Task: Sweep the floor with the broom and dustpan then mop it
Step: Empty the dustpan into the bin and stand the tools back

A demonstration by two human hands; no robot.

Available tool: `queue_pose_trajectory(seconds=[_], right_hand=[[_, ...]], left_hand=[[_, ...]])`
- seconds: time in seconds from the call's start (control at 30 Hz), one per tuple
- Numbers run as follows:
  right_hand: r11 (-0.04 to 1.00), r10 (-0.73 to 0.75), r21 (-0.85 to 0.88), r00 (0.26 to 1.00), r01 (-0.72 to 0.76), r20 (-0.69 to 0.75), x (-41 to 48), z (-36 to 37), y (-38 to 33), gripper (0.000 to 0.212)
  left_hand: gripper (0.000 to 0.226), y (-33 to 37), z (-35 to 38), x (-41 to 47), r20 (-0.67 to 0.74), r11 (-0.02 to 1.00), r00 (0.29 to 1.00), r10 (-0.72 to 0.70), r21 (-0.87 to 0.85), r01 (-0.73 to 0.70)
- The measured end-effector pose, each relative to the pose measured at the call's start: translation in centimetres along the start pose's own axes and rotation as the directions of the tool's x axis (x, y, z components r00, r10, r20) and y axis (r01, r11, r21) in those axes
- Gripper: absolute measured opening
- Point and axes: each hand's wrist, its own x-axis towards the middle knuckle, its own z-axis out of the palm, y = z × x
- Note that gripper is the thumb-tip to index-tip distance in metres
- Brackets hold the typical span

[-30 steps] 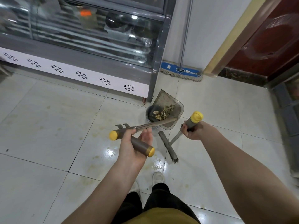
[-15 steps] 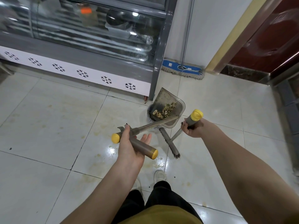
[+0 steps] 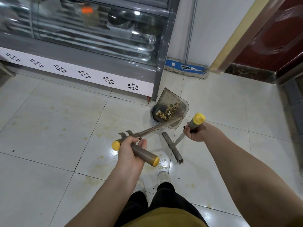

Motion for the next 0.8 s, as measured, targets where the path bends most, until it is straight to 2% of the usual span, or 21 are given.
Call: queue_pose_trajectory(seconds=[0.1, 0.23, 0.5, 0.8], right_hand=[[1.0, -0.012, -0.007, 1.0, 0.012, -0.005, 0.0, -0.2, 0.1, 0.03], [1.0, -0.016, -0.008, 1.0, 0.016, -0.017, 0.1, -0.2, 0.4, 0.03], [0.999, -0.027, -0.029, 1.0, 0.027, -0.012, 0.0, -0.2, 0.6, 0.031], [0.999, -0.047, -0.016, 0.999, 0.047, -0.017, -0.2, -0.5, 0.2, 0.03]], left_hand=[[0.007, 0.3, -0.4, 0.1, -0.017, 0.999, 0.999, 0.05, 0.017, -0.05], [0.021, 0.3, -0.7, 0.2, -0.025, 0.994, 0.995, 0.099, 0.041, -0.098], [0.018, 0.7, -0.8, 0.7, -0.022, 0.986, 0.988, 0.155, -0.063, -0.156], [0.019, 1.5, -2.4, 1.3, -0.026, 0.995, 0.996, 0.086, -0.055, -0.087]])
